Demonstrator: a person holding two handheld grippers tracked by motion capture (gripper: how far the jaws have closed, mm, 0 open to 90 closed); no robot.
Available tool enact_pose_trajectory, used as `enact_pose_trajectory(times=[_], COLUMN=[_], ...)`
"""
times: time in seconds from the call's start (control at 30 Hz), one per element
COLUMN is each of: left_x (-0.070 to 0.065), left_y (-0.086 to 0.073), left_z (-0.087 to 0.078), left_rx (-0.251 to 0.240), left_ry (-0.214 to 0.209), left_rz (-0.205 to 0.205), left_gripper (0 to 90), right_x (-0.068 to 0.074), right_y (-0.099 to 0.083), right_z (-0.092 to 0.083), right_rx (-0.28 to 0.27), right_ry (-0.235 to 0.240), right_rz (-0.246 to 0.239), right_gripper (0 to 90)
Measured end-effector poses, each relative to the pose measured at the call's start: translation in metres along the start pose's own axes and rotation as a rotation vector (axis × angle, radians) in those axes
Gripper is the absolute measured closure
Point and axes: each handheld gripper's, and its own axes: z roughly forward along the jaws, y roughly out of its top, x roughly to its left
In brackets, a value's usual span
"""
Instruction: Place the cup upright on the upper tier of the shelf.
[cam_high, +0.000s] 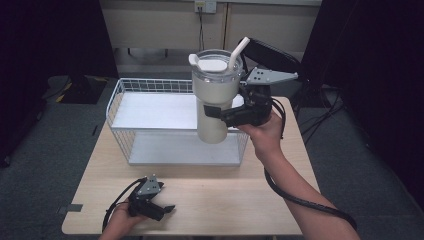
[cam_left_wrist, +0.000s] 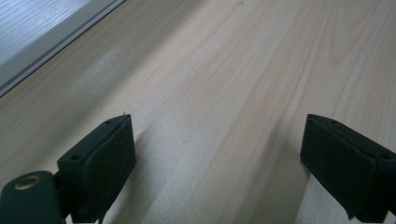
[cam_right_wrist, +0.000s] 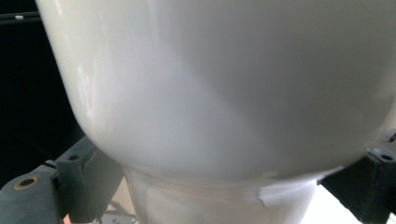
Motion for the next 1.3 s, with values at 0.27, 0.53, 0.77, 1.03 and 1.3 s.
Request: enact_pose_trajectory(times=[0.27,0.53,0.77,1.03,1.3], left_x=[0.000,0.000,0.000,0.000,0.000], left_y=[0.000,0.000,0.000,0.000,0.000], left_z=[0.000,0.000,0.000,0.000,0.000], left_rx=[0.000,0.000,-0.001,0.003,-0.001], left_ry=[0.000,0.000,0.000,0.000,0.001], left_rz=[0.000,0.000,-0.001,0.003,0.000], left_gripper=[9.7,9.7,9.7,9.7,9.7], right_x=[-0.009,-0.016,-0.025,-0.035,-0.043], right_y=[0.006,0.008,0.007,0.004,-0.002], right_z=[0.008,0.016,0.026,0.036,0.048], right_rx=[-0.007,0.005,-0.009,-0.008,-0.005], right_ry=[-0.040,-0.077,-0.112,-0.150,-0.191], right_rz=[0.005,-0.009,0.000,0.004,0.003], right_gripper=[8.9,8.9,8.9,8.9,8.8])
